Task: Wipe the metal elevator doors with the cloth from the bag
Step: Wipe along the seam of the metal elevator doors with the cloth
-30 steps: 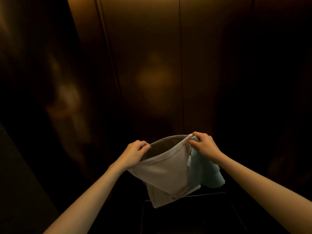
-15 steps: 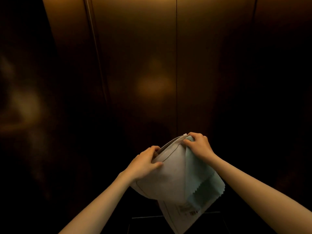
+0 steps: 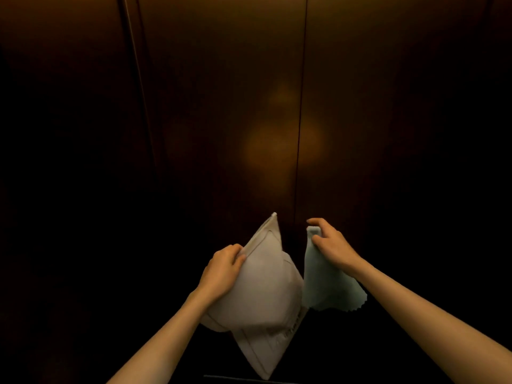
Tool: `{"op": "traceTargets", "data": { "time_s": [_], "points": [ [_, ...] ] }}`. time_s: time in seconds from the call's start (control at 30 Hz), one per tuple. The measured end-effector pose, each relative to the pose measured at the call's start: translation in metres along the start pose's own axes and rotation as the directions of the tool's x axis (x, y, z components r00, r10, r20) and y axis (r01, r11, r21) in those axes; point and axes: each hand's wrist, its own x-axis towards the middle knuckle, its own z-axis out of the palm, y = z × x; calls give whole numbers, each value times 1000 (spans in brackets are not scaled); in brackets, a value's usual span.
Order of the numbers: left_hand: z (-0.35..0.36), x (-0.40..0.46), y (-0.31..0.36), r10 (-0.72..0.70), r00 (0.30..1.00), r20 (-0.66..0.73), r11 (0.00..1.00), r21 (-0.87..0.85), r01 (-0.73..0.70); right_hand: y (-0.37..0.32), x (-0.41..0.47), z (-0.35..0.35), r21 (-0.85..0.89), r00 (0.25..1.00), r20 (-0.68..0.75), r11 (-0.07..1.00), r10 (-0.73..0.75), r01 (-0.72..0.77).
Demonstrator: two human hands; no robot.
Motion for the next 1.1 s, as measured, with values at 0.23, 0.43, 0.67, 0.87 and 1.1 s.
{"op": "traceTargets", "data": {
  "time_s": [0.23, 0.43, 0.67, 0.87, 1.1],
  "points": [
    [2, 44, -40, 61, 990, -125, 986, 160, -40, 22, 67, 20, -31, 939, -345, 999, -2, -9],
    [6, 112, -80, 290, 947, -136, 861, 469, -196, 32, 136, 37, 28, 909, -409, 997, 74, -69],
    [8, 197, -108, 421, 890, -176, 780, 572, -256, 24, 202, 53, 171, 837, -536, 985, 110, -20],
    [18, 241, -117, 488, 842, -230, 789, 528, -313, 32, 234, 68, -145, 796, -591, 988, -127, 50],
    [29, 272, -98, 458, 840, -291, 862, 378, -339, 71, 266, 57, -690, 706, -471, 719, -529, 79]
  ]
}}
